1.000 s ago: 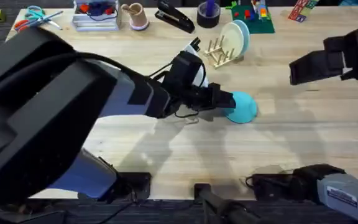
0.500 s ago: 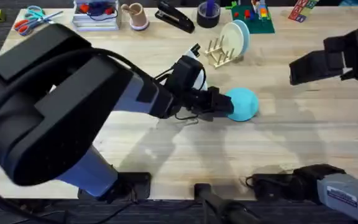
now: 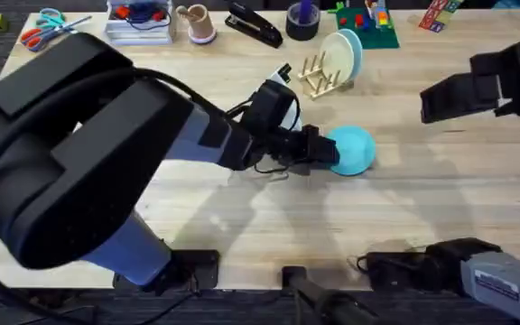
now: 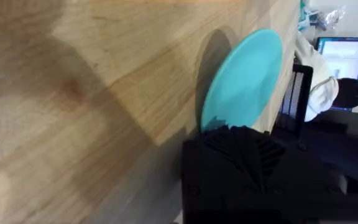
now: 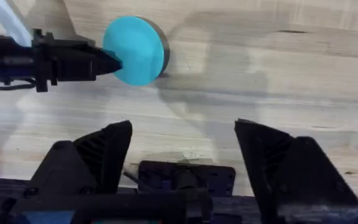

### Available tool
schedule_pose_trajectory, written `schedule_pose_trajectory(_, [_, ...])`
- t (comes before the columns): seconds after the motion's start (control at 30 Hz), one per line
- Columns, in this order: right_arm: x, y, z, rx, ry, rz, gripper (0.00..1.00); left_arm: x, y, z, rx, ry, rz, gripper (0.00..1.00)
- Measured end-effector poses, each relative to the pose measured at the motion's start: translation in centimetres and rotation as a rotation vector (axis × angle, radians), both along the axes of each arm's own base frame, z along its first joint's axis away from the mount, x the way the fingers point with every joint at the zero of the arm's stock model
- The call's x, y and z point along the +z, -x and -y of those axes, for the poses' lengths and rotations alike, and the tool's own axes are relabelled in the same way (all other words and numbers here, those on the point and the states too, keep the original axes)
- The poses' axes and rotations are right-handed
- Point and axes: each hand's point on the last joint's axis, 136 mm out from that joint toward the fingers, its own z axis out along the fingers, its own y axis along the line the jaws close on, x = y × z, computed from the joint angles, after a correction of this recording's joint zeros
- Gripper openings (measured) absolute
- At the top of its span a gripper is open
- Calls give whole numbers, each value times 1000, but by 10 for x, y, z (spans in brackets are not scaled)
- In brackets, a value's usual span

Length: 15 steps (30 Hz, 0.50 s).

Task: Pick up the plates from the table one by one and place each into a slot on the dish rack.

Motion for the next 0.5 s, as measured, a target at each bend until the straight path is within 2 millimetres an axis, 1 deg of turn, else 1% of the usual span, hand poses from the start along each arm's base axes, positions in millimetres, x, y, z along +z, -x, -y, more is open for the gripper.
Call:
schedule_pose_trajectory(0.13, [-3,-1,0,-5,-1,-3,995,0,0,0,0,0,0,39])
schedule_pose_trajectory(0.3, [-17,-4,-1,-21,-9,-23,993,0,0,0,0,0,0,39])
schedule_pose_trajectory(0.43, [-27,-10,-10,-23,-69,-23,993,0,0,0,1,0,1,39])
schedule_pose_trajectory(0.5, [-31,-11,-10,-33,-96,-28,994,0,0,0,1,0,1,39])
